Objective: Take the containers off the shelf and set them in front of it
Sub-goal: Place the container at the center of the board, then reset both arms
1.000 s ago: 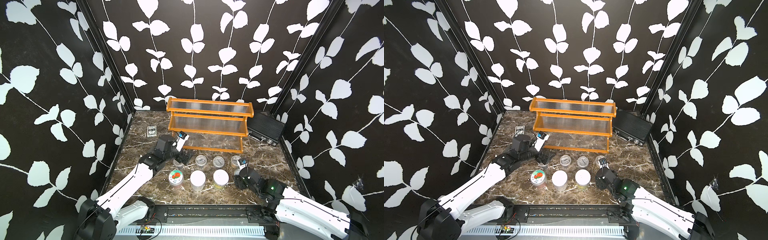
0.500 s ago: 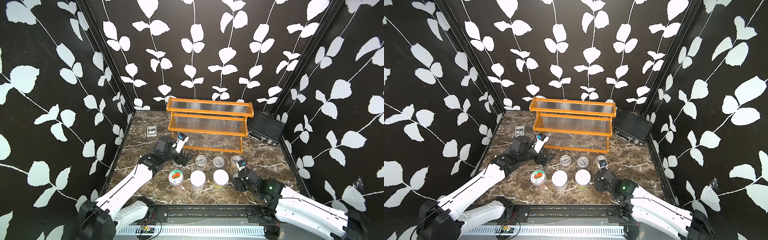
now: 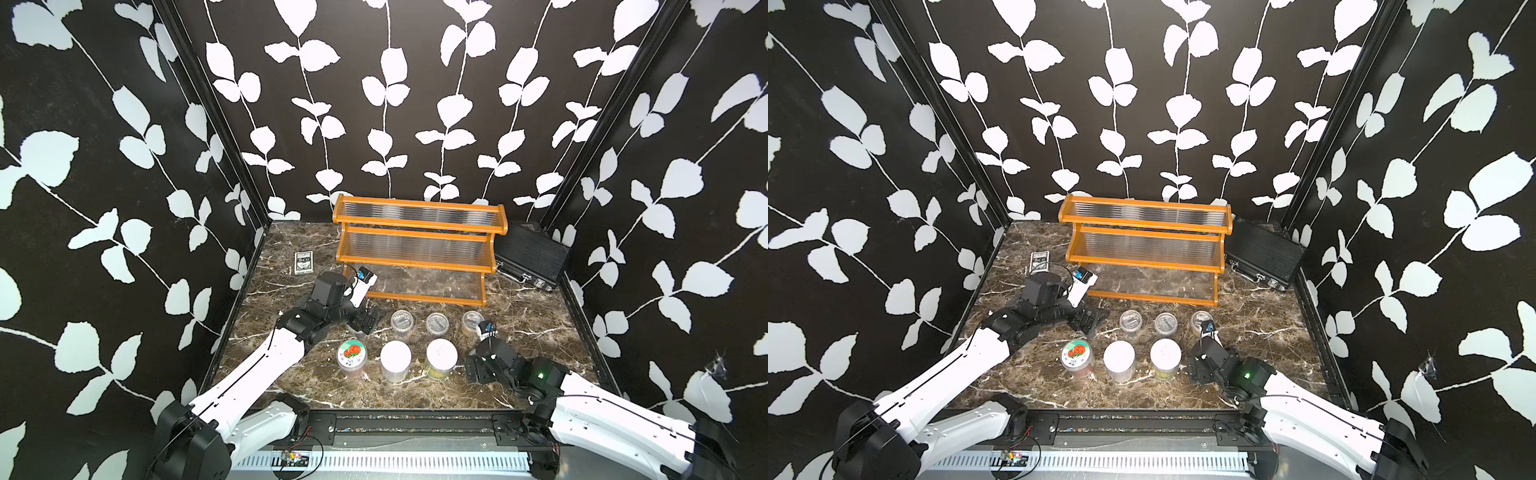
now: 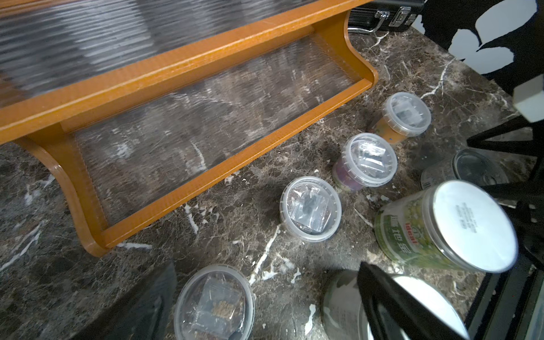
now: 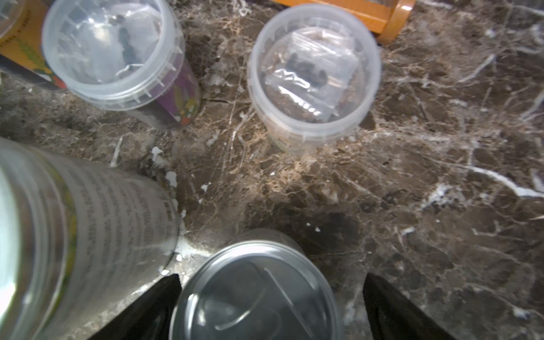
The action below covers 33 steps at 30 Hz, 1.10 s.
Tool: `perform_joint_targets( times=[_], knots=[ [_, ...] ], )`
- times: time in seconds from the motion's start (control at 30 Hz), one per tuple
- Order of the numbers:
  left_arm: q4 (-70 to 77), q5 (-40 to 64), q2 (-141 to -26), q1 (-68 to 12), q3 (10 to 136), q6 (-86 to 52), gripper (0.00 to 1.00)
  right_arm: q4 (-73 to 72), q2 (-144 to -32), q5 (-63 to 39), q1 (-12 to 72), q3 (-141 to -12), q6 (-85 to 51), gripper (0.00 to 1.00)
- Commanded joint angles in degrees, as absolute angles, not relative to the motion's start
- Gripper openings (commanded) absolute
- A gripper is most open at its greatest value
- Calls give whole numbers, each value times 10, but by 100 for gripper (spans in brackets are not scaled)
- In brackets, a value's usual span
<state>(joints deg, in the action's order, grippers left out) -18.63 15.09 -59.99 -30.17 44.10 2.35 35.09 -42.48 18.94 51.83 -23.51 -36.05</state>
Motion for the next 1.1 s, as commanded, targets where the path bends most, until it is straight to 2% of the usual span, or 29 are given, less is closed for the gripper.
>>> perform_joint_targets(
  times=[0.0,0.13,0.37,0.53,0.63,0.77,0.93,1.07],
  knots=[
    [-206,140,-580,-298,446,29,99,386,-409,242,521,-286,-359,100],
    [-238,101,-564,-296,459,33,99,406,-413,273,509,-344,-320,100],
    [-273,34,-529,-225,467,11,99,368,-441,190,370,-409,-219,100],
    [-280,-22,-509,-120,474,-15,98,326,-435,118,223,-423,-158,100],
    [-267,-82,-526,-90,476,-19,98,280,-447,68,128,-418,-142,100],
    [-148,-140,-557,-75,411,-15,99,160,-473,7,33,-359,-123,100],
    [33,-174,-633,-66,343,15,99,-54,-545,-2,-45,-267,-106,100],
    [151,-184,-695,-63,307,21,99,-227,-641,-1,-69,-229,-94,100]
  ],
)
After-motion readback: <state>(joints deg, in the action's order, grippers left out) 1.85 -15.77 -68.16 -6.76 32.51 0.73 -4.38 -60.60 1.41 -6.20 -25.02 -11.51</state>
